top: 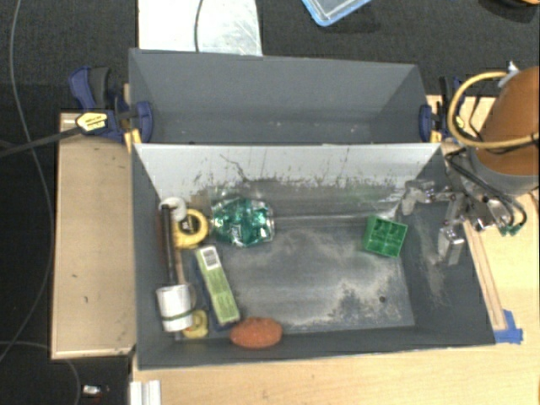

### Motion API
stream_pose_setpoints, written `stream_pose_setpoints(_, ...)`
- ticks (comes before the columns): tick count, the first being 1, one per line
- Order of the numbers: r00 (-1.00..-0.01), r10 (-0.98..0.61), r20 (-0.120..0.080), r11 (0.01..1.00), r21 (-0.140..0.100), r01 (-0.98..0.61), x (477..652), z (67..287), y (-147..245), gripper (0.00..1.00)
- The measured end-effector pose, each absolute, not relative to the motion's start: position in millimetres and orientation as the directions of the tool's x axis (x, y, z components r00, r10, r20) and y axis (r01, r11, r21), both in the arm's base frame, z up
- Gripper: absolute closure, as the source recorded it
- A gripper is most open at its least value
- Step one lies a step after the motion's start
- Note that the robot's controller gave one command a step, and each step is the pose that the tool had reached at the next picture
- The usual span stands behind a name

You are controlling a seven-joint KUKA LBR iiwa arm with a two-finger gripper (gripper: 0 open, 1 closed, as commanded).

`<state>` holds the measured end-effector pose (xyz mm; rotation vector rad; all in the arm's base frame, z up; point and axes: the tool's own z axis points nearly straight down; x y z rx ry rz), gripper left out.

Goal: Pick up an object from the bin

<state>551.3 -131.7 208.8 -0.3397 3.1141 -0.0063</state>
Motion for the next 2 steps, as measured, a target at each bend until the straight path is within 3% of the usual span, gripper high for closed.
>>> stream_pose_setpoints(1,-0.933,-0.361,-0.005,0.933,-0.003,-0.361,561.4,192.9,-122.6,0.00)
stream_pose_setpoints(2,-0.993,-0.118,-0.007,0.993,-0.001,-0.118,572.1,172.7,-118.1,0.00)
